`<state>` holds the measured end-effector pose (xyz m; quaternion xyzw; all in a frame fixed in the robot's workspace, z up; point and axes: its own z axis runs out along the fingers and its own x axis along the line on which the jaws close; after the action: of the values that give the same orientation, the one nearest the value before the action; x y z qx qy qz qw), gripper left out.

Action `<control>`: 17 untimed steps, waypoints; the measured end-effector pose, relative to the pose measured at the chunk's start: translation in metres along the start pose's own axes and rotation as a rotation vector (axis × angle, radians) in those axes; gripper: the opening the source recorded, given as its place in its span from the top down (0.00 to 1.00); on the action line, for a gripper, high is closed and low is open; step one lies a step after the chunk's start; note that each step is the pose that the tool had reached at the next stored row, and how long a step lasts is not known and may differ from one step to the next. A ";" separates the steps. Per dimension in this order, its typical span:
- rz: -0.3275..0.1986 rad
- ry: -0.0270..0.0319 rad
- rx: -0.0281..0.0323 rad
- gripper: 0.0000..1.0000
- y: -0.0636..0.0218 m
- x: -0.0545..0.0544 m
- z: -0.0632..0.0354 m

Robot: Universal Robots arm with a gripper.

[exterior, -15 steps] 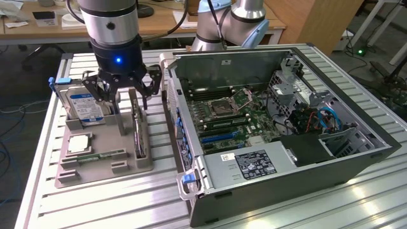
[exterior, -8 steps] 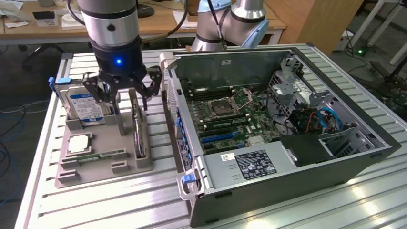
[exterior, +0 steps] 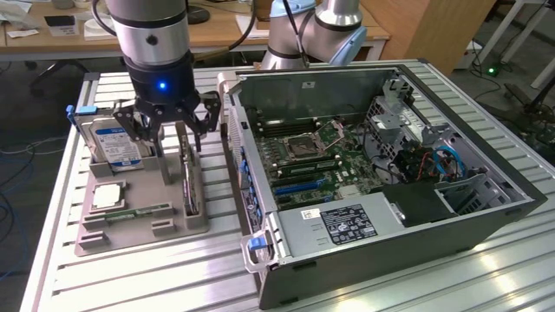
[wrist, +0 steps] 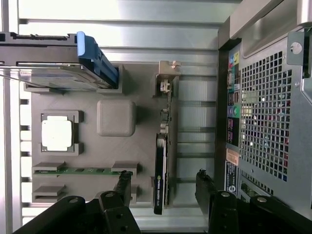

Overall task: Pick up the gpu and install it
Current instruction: 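Pick up the gpu and move the gpu toward the slot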

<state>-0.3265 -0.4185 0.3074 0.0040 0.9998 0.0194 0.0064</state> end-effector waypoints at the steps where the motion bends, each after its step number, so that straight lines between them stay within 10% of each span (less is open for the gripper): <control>1: 0.000 0.0001 0.0000 0.35 0.0000 0.000 0.0003; 17: 0.000 0.0000 -0.0001 0.35 -0.0003 0.000 0.0055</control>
<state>-0.3266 -0.4185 0.3020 0.0041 0.9998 0.0195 0.0064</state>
